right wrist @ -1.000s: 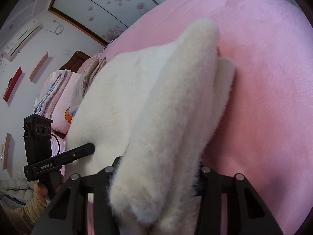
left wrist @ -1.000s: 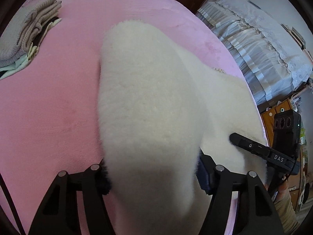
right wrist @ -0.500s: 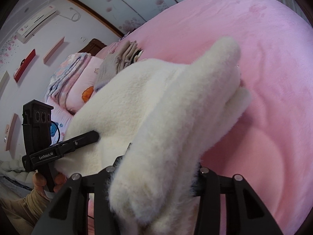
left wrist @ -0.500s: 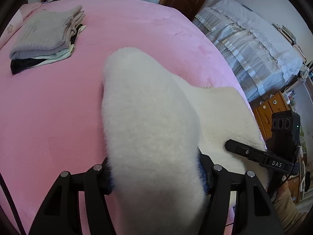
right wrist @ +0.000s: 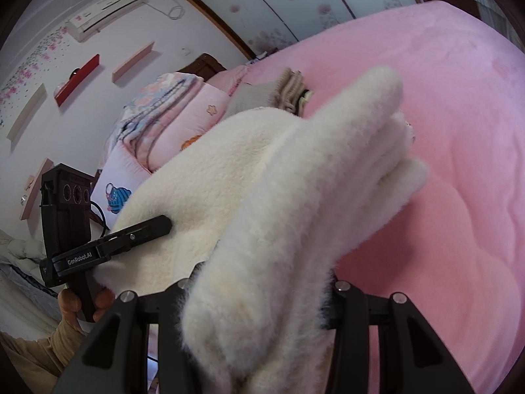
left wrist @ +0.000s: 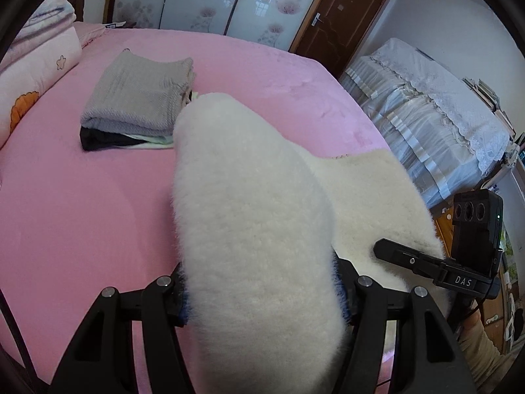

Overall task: Fold large clothes
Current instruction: 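Lift the cardigan with both grippers and carry it onto the clothes stack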

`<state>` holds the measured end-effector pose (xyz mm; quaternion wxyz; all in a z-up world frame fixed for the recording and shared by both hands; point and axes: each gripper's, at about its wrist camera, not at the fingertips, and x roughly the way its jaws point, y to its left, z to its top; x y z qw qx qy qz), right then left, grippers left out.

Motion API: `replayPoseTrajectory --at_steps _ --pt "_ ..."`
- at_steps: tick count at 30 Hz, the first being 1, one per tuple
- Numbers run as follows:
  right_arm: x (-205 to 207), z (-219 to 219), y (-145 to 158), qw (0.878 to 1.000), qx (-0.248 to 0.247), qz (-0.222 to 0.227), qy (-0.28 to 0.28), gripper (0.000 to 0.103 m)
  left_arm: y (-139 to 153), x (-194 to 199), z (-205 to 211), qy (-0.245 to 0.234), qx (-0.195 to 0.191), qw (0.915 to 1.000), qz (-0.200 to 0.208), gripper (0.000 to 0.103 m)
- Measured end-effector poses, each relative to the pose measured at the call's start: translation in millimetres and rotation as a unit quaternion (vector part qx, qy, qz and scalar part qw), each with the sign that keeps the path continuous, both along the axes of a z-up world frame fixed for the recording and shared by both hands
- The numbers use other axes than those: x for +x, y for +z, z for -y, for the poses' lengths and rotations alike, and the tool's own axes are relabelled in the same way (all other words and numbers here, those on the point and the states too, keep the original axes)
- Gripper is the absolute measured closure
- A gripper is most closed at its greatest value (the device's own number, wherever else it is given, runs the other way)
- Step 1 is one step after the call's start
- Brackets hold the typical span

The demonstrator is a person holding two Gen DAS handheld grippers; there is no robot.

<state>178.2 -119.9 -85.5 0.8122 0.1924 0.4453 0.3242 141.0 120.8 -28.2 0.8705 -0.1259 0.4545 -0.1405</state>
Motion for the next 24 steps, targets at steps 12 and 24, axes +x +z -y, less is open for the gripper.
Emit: replayPoseTrajectory --at_steps 12,24 --pt "182.6 -115.8 59.3 0.996 0.02 0.081 0.009 0.06 42.2 172.7 -126.4 0.024 -0.007 0.9958 0.088 0.041" --pt "379.1 -236.8 -44.0 0.999 0.024 0.046 -0.004 0.06 -72.1 386.6 -258.5 0.058 0.015 0.9968 0.053 0.04"
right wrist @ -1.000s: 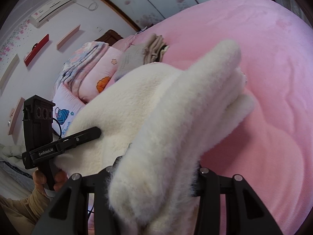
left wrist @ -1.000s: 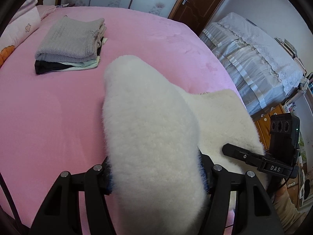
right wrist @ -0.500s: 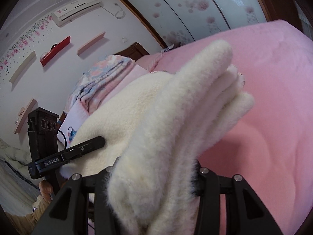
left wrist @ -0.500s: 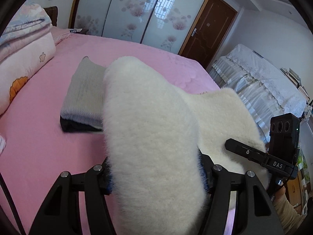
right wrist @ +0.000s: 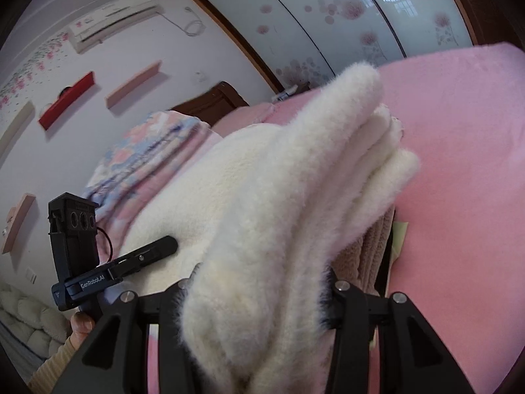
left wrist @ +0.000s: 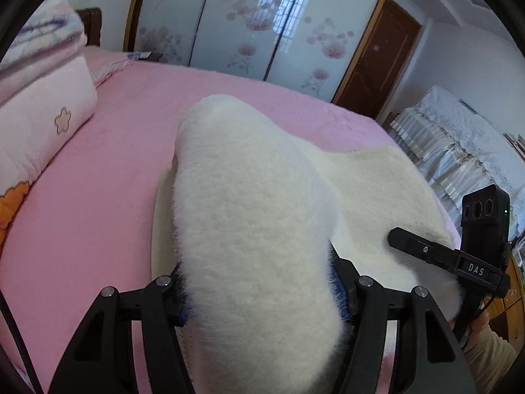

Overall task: Fold large clothes
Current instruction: 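Lift the cardigan with both grippers and carry it onto the clothes stack, then lower the cardigan onto the stack and open both grippers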

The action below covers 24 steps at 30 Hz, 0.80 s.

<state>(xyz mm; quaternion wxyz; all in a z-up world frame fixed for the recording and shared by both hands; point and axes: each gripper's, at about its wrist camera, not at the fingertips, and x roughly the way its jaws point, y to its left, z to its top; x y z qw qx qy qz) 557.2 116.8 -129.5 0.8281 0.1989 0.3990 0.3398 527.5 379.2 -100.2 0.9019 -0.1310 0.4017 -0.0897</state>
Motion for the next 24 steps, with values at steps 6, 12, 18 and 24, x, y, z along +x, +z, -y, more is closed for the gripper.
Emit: replayPoseTrajectory --at_steps 6,12,18,24 --pt "19.6 -13.0 -57.8 0.999 -0.033 -0.031 -0.014 0.054 -53.6 9.1 -23.2 0.02 -0.013 0.9993 0.031 0.016" --pt "18.3 -17.7 -45.9 0.995 -0.09 -0.04 0.009 0.047 -53.2 0.0 -18.1 0.036 0.027 0.9988 0.02 0.0" --pt "-10.8 -13.6 -13.2 0.985 -0.165 -0.047 -0.017 0.045 -17.1 -28.2 5.1 0.073 0.109 0.9913 0.007 0.0" --pt "-60.5 5.4 27.0 0.972 -0.226 -0.028 -0.051 0.044 27.2 -70.5 28.9 0.096 0.137 0.9858 0.009 0.0"
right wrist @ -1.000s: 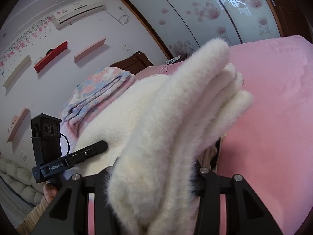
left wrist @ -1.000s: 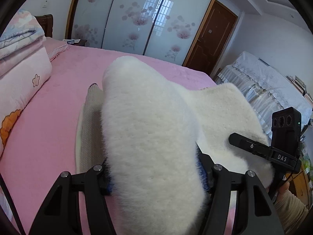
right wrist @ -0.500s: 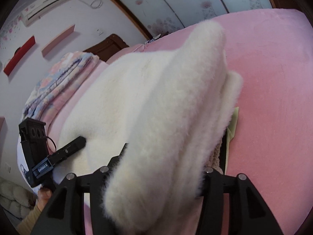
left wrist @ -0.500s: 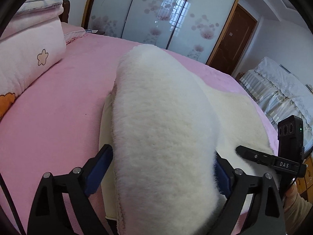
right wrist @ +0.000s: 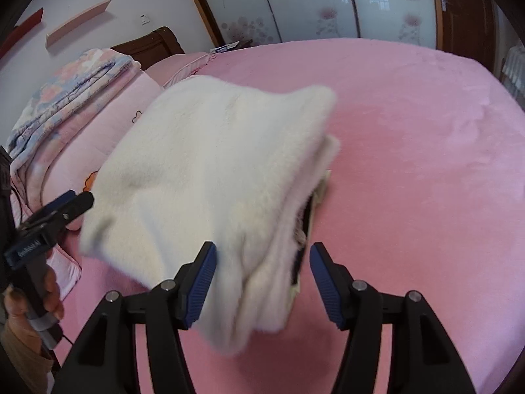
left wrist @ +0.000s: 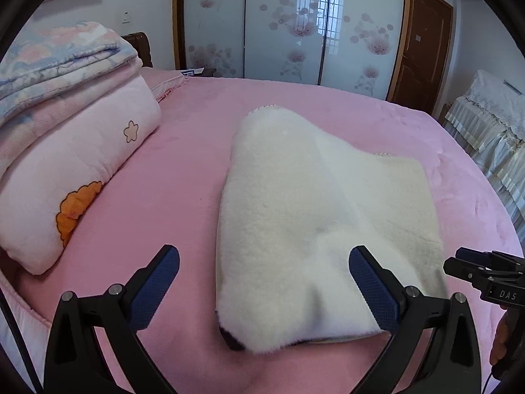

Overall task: Fold large clothes
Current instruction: 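Lower the cardigan onto the stack and open both grippers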

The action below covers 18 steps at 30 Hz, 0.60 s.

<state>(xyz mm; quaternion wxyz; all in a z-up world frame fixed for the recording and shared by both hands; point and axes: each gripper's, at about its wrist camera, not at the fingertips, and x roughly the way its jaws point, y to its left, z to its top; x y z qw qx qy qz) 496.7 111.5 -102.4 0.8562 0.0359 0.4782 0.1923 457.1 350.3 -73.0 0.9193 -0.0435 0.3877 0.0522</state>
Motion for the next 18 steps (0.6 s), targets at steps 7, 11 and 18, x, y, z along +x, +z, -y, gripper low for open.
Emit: replayPoseTrajectory --at_steps 7,11,18 --pt "-66.8 26.3 55.6 1.0 0.001 0.003 -0.016 0.044 52.1 -64.9 52.2 -0.015 0.001 0.9992 -0.036 0.0" --pt "-109.3 38.6 93.2 1.0 -0.003 0.012 -0.015 0.044 83.2 -112.0 88.5 -0.034 0.013 0.9988 -0.034 0.0" --pt "-182.9 69.9 153.1 0.999 -0.012 0.046 -0.013 0.044 133.6 -182.0 149.2 -0.041 0.049 0.9977 -0.021 0.0"
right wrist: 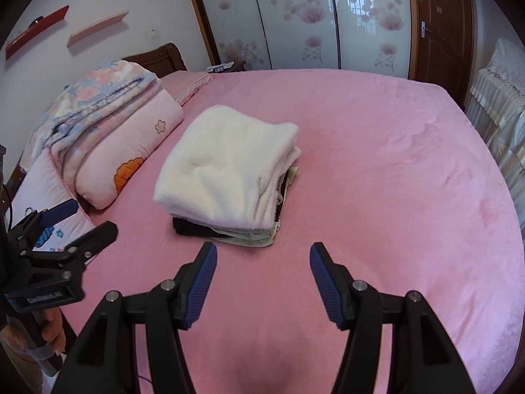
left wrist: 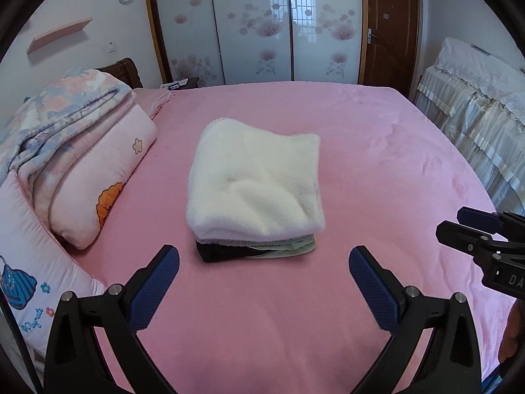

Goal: Fold large clothes

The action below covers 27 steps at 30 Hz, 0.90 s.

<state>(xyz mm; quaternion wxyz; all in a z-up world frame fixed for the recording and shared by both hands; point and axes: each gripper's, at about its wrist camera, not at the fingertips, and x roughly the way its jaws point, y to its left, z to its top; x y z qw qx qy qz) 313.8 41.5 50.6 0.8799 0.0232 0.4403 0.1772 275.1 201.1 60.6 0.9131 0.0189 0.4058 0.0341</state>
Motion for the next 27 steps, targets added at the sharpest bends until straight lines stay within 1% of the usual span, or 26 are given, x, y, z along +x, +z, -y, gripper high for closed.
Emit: replayPoseTrajectory --at_steps 2,7,11,13,16,18,23,27 --pt "-20.8 11.2 12.9 1.0 0.007 0.002 0.001 0.044 10.0 -18.0 13.9 -0.003 -0.002 1.0 -0.003 0.0" --pt "-79.2 35.6 39.1 1.0 -0.009 0.025 0.006 0.044 33.8 -71.6 54.7 -0.017 0.007 0.9998 -0.005 0.0" --pt "-127.4 61.5 49.3 0.999 -0.005 0.037 0.008 0.043 46.1 -119.3 87.2 -0.033 0.0 0.9994 0.006 0.0" --pt "-147.2 73.8 50.3 0.999 -0.007 0.042 0.0 0.04 47.2 -142.8 102.2 -0.033 0.007 0.9993 0.019 0.0" --pt "-175.3 92.5 45.7 0.998 -0.02 0.052 -0.013 0.039 42.4 -170.7 118.9 -0.028 0.003 0.9993 0.026 0.0" --pt "-189.0 104.3 40.2 0.998 -0.022 0.052 -0.021 0.039 35.6 -187.0 127.6 -0.028 -0.013 0.9993 0.021 0.0" --pt "-224.0 131.3 25.7 0.998 -0.01 0.055 -0.042 0.039 16.2 -218.1 146.0 -0.027 -0.028 0.9992 0.009 0.0" --pt "-248.6 141.0 11.6 0.996 -0.013 0.06 -0.057 0.039 2.6 -236.4 149.2 -0.01 -0.055 0.9984 0.008 0.0"
